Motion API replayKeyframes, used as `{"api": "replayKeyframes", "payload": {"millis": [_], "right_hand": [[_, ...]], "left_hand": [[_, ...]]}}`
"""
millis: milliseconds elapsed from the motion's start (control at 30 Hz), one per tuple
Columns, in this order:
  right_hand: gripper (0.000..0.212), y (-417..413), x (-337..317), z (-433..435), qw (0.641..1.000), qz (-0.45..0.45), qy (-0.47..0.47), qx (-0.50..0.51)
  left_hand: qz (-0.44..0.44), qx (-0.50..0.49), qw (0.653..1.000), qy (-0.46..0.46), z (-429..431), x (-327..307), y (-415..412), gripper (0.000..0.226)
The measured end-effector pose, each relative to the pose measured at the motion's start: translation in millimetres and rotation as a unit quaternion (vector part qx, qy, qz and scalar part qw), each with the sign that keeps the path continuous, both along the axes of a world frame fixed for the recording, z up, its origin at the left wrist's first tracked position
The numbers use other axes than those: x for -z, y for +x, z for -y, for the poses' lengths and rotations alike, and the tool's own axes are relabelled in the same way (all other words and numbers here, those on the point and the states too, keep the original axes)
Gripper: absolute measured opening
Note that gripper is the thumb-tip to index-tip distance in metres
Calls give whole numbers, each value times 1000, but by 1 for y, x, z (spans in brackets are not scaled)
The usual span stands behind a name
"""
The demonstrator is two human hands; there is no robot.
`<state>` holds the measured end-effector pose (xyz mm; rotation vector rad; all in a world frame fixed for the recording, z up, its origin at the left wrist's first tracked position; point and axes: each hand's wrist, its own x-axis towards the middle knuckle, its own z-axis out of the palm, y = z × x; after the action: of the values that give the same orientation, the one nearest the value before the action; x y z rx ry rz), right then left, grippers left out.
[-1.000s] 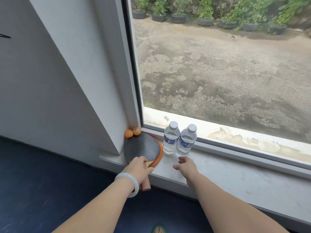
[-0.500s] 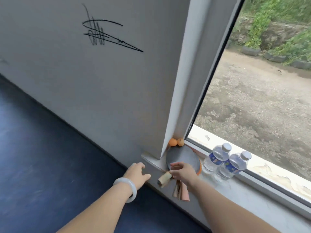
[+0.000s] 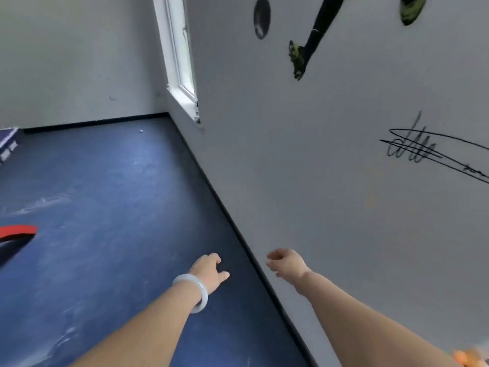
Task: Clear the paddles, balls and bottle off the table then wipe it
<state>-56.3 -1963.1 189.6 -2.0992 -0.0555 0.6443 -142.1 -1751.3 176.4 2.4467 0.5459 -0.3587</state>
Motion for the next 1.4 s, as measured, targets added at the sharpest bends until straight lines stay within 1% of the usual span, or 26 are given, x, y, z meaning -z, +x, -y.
{"api": "replayKeyframes", "payload": {"millis": [167,300,400,533,667,767,867,967,1100,1167,1233,1400], "right_hand": [[33,38,-32,-113,989,73,-83,-99],[35,72,-46,-183,975,107,-126,-150],[36,109,-48,-234,965,126,-139,-181],[36,175,-49,-298,950,149,-158,-226],[38,256,-55,-354,947,158,-155,-233],[41,314,-58,-392,947,150,-156,-235],[36,368,-59,-433,948,146,-150,-238],[35,402,-55,-475,946,134,-157,-248],[31,452,-43,-539,941,128,-169,-263],[34,481,-37,-577,940,126,-181,-260],[37,511,-35,-617,943,126,-182,-248],[32,590,-41,-714,952,124,-163,-226]], "left_hand": [[24,-74,996,35,-120,-35,11,47],[32,-114,992,45,-187,-50,31,48],[33,-130,990,45,-229,-54,60,47],[34,-142,988,57,-282,-58,121,47],[37,-172,984,32,-327,-62,193,44],[34,-186,981,45,-355,-65,244,47],[42,-193,979,44,-387,-65,290,50],[22,-189,981,42,-423,-62,323,51],[5,-193,980,39,-494,-53,376,51],[-6,-182,982,43,-536,-47,406,51],[-9,-171,984,46,-580,-44,439,51],[-14,-155,987,41,-687,-47,518,50]]}}
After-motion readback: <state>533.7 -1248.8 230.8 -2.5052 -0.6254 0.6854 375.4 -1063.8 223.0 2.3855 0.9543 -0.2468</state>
